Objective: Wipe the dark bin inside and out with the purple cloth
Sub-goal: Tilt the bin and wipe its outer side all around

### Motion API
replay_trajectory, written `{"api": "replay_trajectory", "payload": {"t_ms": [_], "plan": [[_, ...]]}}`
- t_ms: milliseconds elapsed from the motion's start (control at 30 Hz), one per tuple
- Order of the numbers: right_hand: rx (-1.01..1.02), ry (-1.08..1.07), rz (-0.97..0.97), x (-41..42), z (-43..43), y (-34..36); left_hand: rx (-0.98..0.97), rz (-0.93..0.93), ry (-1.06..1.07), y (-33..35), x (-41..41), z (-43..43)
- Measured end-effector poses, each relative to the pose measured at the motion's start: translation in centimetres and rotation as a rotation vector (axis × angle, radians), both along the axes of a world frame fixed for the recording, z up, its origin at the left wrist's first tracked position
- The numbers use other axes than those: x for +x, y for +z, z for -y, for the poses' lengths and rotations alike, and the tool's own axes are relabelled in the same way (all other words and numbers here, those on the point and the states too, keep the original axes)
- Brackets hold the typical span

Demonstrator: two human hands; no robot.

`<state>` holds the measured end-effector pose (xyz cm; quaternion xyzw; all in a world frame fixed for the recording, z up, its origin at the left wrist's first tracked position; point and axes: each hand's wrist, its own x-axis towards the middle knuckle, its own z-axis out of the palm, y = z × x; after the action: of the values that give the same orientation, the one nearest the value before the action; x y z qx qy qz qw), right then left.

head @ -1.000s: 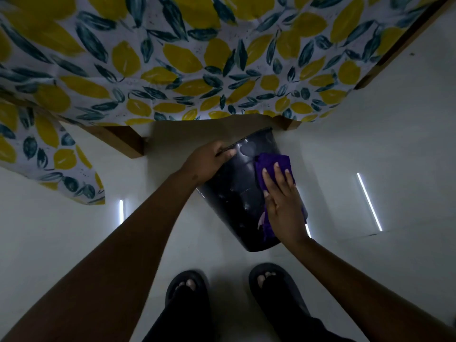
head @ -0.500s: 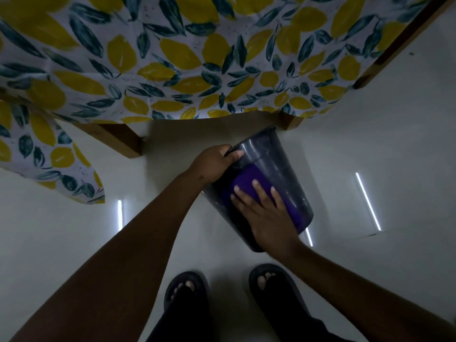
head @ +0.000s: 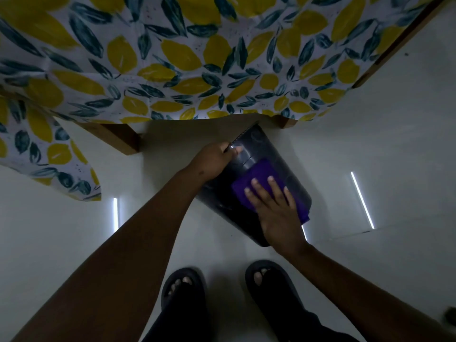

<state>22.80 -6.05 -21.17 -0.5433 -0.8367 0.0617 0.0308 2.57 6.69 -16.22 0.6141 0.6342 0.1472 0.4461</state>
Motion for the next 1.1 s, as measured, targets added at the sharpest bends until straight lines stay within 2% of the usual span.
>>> {"api": "replay_trajectory", "payload": {"t_ms": [67, 100, 233, 367, 467, 600, 733, 833, 967, 1033, 1100], "plan": [[-0.017, -0.148, -0.069, 0.9, 0.8, 0.0, 0.005, -0.004, 0.029, 0.0, 0.2, 0.0], [-0.006, -0.14, -0.047, 1.2, 1.5, -0.1, 0.005, -0.012, 0.039, -0.1, 0.1, 0.1], [-0.026, 0.092, 0.111, 1.0, 3.9, -1.0, 0.036, -0.074, 0.023, 0.0, 0.2, 0.1], [0.013, 0.166, 0.082, -0.5, 1.3, -0.3, 0.058, -0.101, 0.024, 0.0, 0.4, 0.1], [-0.043, 0.01, -0.044, -1.0, -1.2, 0.5, 0.08, -0.085, 0.043, -0.2, 0.7, -0.3], [-0.142, -0.169, -0.178, -0.3, -2.0, 1.1, 0.05, 0.025, 0.068, 0.3, 0.5, -0.4], [-0.18, -0.267, -0.244, 0.8, -4.2, 1.4, -0.053, -0.015, -0.023, -0.2, -2.1, 1.6], [-0.172, -0.285, -0.223, 0.5, -3.4, 1.3, -0.008, 0.007, 0.07, -0.8, -2.1, 2.9], [-0.164, -0.122, -0.081, -1.6, 0.2, 0.6, 0.064, -0.1, 0.057, -0.9, -1.9, 1.9], [-0.105, 0.033, -0.047, -2.7, -0.5, 0.7, 0.074, -0.129, 0.019, -1.2, -2.0, 1.6], [-0.042, 0.094, -0.058, -3.4, -2.1, 1.3, 0.103, -0.156, 0.012, -1.1, -1.8, 1.3]]}}
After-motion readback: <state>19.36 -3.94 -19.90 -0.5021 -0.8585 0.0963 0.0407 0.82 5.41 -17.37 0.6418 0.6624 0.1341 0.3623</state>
